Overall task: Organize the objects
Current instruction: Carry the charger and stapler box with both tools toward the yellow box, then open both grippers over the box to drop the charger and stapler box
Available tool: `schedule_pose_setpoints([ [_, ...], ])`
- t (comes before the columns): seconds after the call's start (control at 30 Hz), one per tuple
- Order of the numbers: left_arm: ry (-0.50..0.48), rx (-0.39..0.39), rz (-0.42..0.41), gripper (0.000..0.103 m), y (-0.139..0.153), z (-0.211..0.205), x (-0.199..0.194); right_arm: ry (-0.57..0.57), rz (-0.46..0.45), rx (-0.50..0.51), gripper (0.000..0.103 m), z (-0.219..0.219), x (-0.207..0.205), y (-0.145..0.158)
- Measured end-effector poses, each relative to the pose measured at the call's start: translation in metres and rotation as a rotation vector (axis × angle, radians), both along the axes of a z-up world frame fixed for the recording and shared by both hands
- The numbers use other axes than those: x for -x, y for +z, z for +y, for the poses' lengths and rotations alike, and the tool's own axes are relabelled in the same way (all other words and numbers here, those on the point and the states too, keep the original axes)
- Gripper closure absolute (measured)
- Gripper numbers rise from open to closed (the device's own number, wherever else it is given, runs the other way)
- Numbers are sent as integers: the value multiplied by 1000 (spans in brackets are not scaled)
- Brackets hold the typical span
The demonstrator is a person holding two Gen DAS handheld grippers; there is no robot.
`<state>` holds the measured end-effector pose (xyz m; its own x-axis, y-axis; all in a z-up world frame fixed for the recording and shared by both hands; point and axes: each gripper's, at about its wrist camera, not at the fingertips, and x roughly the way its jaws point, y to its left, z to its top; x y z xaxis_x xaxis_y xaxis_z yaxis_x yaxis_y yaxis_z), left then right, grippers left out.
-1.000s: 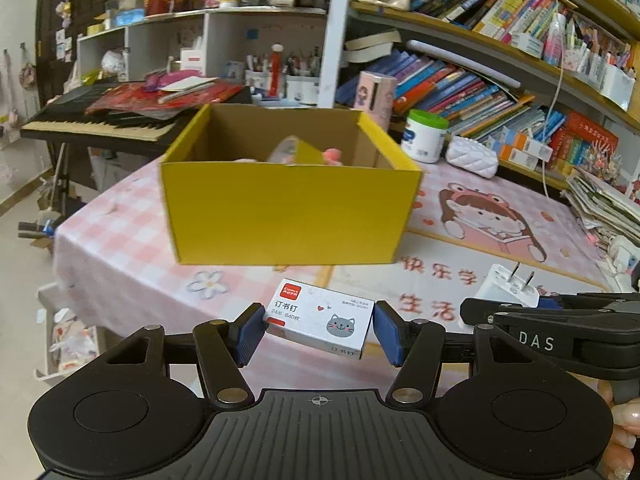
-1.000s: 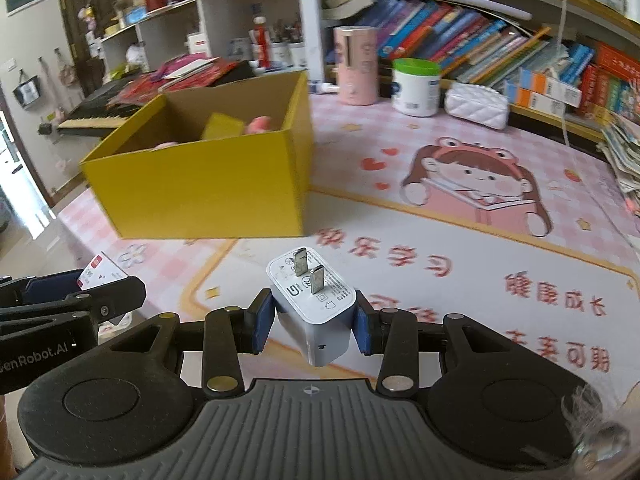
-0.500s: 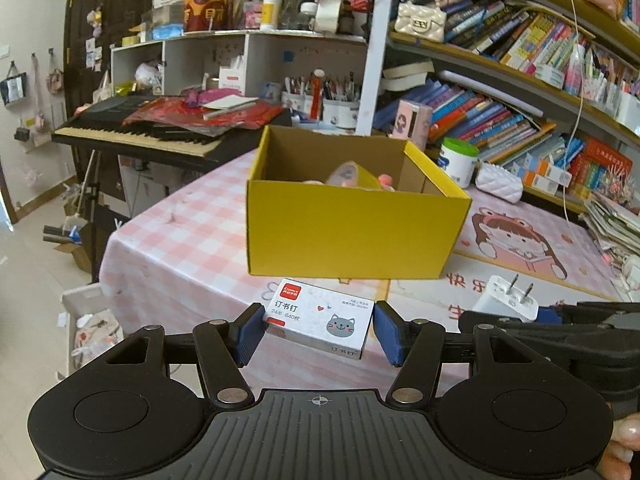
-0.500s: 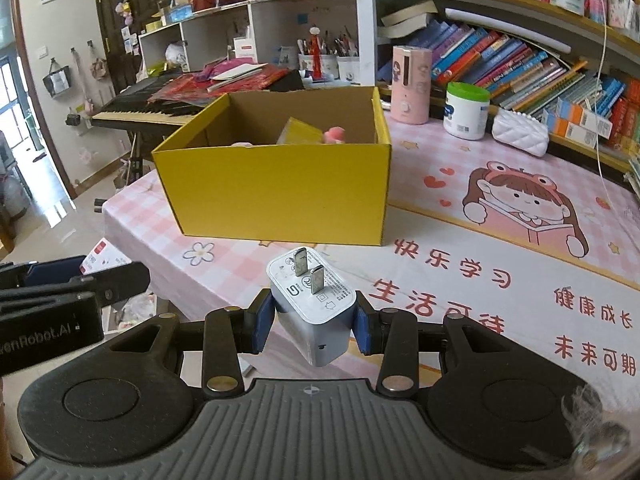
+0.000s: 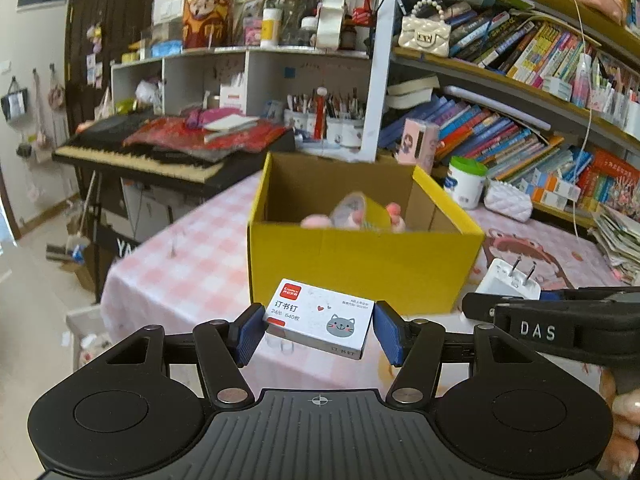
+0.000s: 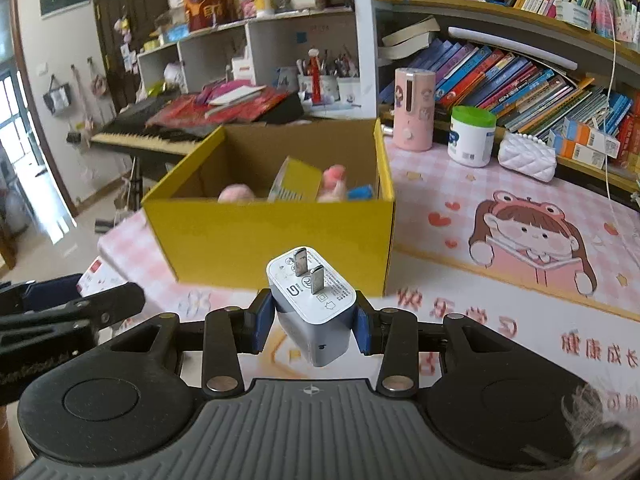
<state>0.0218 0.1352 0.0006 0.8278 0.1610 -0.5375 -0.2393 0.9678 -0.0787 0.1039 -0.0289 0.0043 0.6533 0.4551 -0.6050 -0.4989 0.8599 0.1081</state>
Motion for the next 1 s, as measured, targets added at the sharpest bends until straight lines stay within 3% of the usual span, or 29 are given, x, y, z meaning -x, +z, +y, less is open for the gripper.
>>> schedule_pose_setpoints([
  [0.23,32,-19,-40,45,13,3,-36,9,-39,-40,65,7,-46,18],
  [0.5,120,-27,-88,45,23,16,-88,76,-163,-15,65,26,-98,32],
  [0.7,135,-39,-28,45,9,15,-120,158,-171,83,65,50,-134,13],
  [1.0,127,-71,71,45,-12,8,-145,274,-81,177,65,70,-156,-20],
])
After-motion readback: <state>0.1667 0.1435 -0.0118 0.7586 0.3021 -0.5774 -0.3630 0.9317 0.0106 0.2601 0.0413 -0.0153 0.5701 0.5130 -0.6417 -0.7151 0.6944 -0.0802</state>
